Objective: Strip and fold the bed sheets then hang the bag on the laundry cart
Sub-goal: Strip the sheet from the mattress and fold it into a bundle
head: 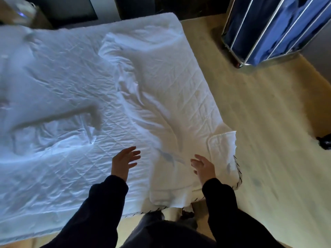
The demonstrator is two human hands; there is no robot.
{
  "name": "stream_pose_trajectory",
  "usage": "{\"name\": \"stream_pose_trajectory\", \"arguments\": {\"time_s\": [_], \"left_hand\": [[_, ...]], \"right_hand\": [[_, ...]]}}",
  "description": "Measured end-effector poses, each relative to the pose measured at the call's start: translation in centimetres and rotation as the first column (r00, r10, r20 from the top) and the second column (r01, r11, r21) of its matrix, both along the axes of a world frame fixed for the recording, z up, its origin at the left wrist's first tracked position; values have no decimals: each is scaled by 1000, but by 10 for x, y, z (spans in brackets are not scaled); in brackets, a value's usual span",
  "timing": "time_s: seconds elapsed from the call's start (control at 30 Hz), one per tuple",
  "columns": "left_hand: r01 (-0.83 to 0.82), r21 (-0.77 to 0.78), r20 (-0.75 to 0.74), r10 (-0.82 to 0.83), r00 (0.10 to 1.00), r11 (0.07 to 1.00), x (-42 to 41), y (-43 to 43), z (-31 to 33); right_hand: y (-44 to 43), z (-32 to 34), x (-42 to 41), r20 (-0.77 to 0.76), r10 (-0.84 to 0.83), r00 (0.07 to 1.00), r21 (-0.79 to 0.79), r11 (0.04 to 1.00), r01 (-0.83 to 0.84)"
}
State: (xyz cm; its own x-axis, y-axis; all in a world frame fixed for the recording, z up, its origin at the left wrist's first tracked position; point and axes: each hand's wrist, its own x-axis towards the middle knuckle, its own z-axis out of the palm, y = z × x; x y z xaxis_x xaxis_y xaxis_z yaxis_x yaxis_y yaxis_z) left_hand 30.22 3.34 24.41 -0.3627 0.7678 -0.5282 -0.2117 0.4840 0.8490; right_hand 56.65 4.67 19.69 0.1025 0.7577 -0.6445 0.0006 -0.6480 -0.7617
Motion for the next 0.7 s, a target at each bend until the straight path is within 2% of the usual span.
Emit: {"name": "stream_pose_trajectory", "arguments": {"time_s": [0.13,0.33,0.43,0.53,0.6,0.7], "left_hand": [[42,-54,-61,-46,997,998,13,28,-23],[182,-169,-143,-207,968,969,30,74,-88],[263,-282,-165,-317,934,923,38,88,-134],[327,-407,-98,-397,913,853,50,100,-181],[320,-473,-24,-375,927,821,60,108,-204],[306,-531,46,-334,942,790,74,114,-229]], "right_hand": [[26,-39,-1,83,128,988,-74,990,-122],[69,-104,-5,205,271,941,-162,957,-240],[87,-143,-15,269,449,852,-198,892,-407],[97,-179,-28,335,585,739,-259,811,-525],[96,-198,-36,377,657,653,-372,753,-543],[86,-209,-47,458,664,590,-437,747,-501]]}}
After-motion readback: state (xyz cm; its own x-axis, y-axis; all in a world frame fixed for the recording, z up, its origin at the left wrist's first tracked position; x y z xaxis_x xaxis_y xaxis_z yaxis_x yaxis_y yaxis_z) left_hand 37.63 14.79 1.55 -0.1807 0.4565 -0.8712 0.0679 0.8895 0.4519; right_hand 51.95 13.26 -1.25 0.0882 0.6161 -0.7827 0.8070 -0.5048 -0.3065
